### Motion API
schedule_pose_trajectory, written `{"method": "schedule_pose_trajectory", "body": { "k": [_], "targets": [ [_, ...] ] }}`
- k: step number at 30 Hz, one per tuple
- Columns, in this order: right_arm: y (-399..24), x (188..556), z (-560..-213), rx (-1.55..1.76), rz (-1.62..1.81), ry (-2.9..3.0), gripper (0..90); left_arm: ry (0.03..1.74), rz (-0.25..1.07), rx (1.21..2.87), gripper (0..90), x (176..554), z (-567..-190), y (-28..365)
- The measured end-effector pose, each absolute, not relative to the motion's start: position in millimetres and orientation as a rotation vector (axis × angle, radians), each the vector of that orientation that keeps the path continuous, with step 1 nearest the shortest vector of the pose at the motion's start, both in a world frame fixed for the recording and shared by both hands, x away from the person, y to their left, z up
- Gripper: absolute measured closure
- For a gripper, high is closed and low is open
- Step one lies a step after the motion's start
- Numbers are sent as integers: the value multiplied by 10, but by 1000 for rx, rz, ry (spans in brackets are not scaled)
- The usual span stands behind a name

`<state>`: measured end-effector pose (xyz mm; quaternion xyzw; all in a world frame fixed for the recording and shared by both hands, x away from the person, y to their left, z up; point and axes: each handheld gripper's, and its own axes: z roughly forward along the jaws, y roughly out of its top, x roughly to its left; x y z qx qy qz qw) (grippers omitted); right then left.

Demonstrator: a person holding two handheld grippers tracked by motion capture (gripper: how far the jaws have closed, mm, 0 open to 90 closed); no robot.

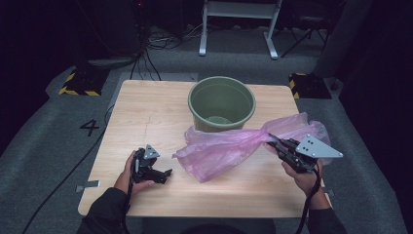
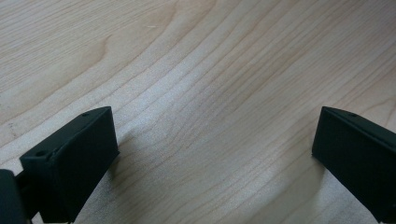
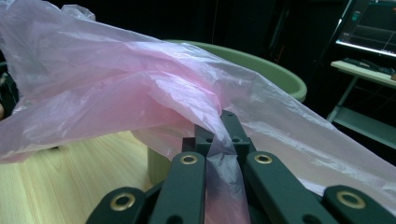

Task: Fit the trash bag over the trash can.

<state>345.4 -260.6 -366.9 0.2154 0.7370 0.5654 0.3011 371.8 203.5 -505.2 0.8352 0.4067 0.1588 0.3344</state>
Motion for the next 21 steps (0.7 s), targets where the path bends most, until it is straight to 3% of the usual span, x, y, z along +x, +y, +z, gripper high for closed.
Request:
{"method": "schedule_pose_trajectory", "body": {
  "k": [21],
  "targets": [
    [-2667, 3670, -3322, 603, 1521, 1827, 883, 1065, 420, 2185, 1, 3715, -5050, 2035]
  ]
}}
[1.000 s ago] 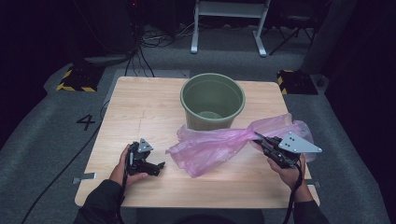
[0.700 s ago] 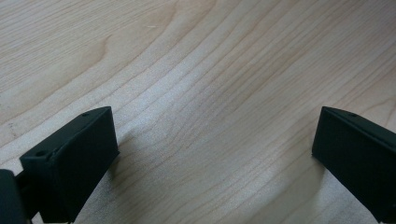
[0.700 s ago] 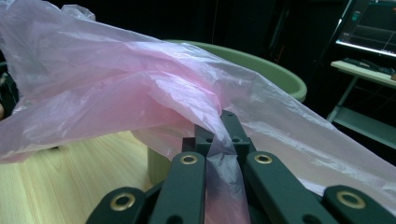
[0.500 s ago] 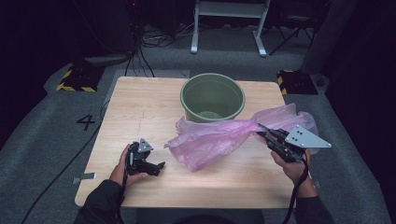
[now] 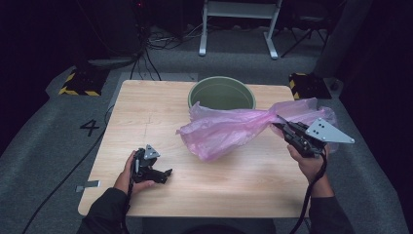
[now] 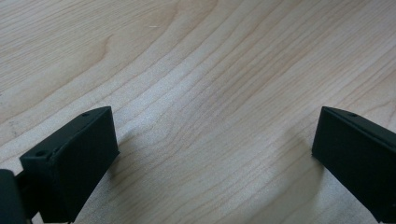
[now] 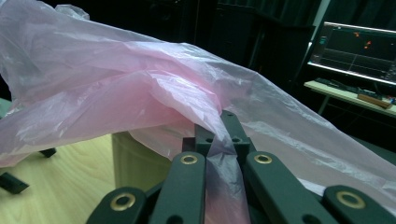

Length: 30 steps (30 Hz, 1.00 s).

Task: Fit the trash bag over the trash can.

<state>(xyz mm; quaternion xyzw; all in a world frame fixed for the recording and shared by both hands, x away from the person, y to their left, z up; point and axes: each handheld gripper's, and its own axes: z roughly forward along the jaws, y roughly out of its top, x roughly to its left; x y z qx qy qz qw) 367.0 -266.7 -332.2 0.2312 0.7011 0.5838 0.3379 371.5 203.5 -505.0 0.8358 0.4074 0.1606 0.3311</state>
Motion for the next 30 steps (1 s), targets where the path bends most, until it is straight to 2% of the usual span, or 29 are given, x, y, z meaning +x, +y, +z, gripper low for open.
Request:
{"method": "schedule_pose_trajectory", "body": {
  "k": [10, 13, 16, 23, 30],
  "targets": [
    [-2602, 3833, -3272, 628, 1478, 1807, 884, 1044, 394, 2210, 13, 3731, -5032, 2061],
    [-2588, 3876, -3239, 639, 1463, 1797, 884, 1031, 395, 2214, 65, 3721, -5009, 2070],
    [-2589, 3921, -3200, 659, 1437, 1780, 884, 1032, 417, 2209, 158, 3718, -4988, 2078],
    [-2658, 4039, -3154, 734, 1381, 1741, 884, 964, 427, 2177, 158, 3683, -4880, 2102],
    [-2777, 4162, -3191, 839, 1305, 1715, 884, 879, 506, 2085, 162, 3640, -4526, 2071]
  ]
}}
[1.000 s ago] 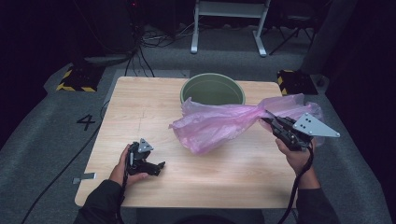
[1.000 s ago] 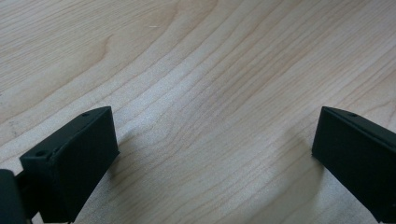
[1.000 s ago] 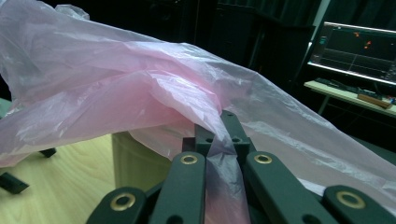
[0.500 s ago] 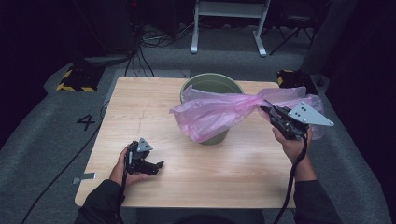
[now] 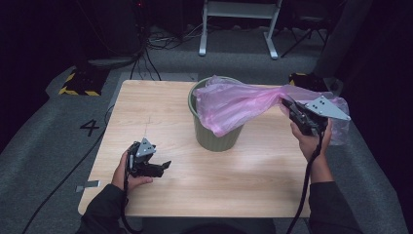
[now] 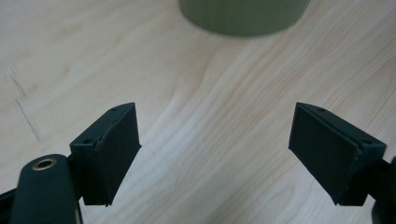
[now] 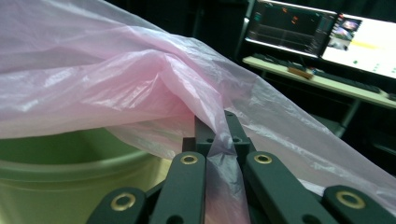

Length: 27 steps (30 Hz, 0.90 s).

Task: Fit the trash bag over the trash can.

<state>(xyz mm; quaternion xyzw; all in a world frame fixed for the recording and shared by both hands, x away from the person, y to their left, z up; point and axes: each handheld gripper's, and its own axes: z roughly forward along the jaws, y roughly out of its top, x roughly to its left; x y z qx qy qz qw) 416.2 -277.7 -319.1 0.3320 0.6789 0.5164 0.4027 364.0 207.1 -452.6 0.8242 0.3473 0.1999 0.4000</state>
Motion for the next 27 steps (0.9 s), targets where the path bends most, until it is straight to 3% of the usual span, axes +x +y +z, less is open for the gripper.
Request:
{"method": "schedule_pose_trajectory", "body": {
  "k": [11, 18, 27],
  "targets": [
    [-2861, 4234, -3208, 913, 1214, 1682, 884, 711, 574, 1949, 181, 3620, -3858, 1894],
    [-2885, 4251, -3195, 935, 1182, 1665, 884, 585, 617, 1952, 213, 3688, -3365, 1522],
    [-2915, 4268, -3125, 979, 1149, 1633, 883, 444, 612, 1993, 219, 3808, -3067, 946]
  ]
}}
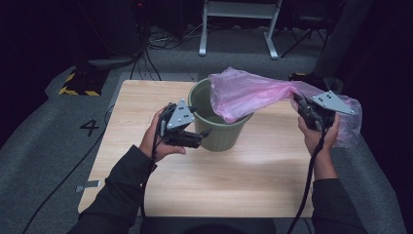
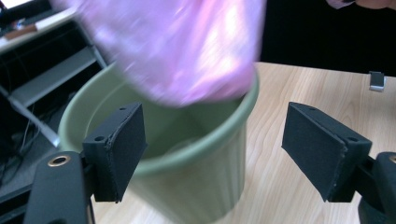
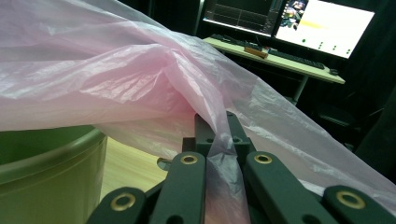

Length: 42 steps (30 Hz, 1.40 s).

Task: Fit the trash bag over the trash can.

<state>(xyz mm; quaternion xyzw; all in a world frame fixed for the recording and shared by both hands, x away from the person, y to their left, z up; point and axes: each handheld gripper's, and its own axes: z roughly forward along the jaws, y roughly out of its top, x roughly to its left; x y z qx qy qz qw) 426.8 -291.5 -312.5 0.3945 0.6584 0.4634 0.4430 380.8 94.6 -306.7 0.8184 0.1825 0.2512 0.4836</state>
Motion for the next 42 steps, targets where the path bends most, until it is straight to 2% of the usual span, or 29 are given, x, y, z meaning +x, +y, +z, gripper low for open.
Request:
{"method": "schedule_pose_trajectory", "body": {
  "k": [7, 18, 28, 32, 39, 42],
  "targets": [
    [-2875, 4258, -3059, 956, 1145, 1644, 881, 424, 621, 2035, 316, 3934, -2996, 629],
    [-2681, 4174, -3055, 778, 1117, 1762, 878, 491, 667, 2048, 264, 4146, -2907, 544],
    [-2428, 4054, -3067, 559, 1072, 1856, 877, 505, 687, 2090, 292, 4343, -2853, 414],
    [-2451, 4001, -3050, 554, 1076, 1836, 878, 532, 693, 2119, 435, 4462, -2866, 426],
    [-2587, 3922, -3017, 549, 1113, 1823, 875, 467, 689, 2199, 690, 4548, -2890, 400],
    [-2578, 3896, -3003, 532, 1123, 1825, 875, 449, 672, 2219, 717, 4560, -2893, 356]
  ]
}}
